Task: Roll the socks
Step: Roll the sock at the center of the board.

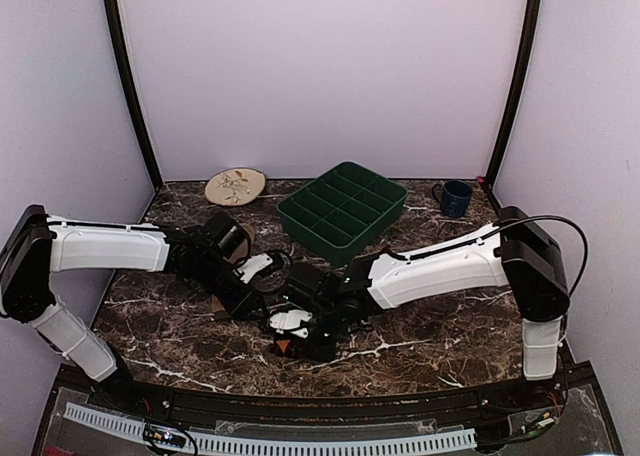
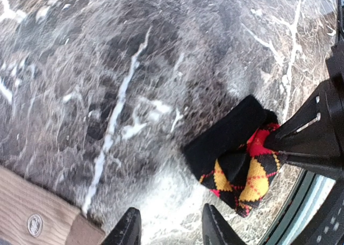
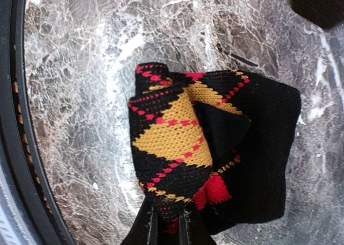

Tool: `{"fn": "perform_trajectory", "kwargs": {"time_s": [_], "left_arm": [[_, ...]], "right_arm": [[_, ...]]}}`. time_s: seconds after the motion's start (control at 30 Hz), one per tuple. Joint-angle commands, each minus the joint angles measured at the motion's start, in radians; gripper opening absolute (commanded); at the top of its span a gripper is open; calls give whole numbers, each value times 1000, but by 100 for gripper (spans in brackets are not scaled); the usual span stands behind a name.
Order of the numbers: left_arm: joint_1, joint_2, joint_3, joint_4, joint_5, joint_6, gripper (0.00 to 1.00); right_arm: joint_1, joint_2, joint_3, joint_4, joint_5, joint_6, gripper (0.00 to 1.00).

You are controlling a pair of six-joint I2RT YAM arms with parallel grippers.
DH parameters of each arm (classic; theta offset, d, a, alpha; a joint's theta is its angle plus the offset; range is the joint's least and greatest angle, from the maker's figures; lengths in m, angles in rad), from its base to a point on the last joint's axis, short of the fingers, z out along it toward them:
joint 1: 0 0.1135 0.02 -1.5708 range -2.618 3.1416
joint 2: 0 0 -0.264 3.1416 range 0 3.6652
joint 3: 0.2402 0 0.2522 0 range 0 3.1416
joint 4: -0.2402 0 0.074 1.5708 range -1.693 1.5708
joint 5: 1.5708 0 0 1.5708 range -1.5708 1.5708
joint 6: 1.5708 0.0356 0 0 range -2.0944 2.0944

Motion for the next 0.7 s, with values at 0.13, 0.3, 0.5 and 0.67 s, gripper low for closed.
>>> {"fn": "perform_trajectory", "kwargs": {"time_s": [0.13,0.3,0.5,0.67], "left_arm": [[-3,-179,-206,201,-93,-105,41],[-21,-239,-237,241,-146,-102,41],[-63,-250,-245,260,-182,-84,38],[-136,-269,-254,291,-219,-38,36]], "right_arm": [[-54,58,32,-93,-185,71,0],[-76,68,41,-105,-245,88,0],[-125,101,71,-145,-354,110,0],[-185,136,88,-181,-470,132,0]]}}
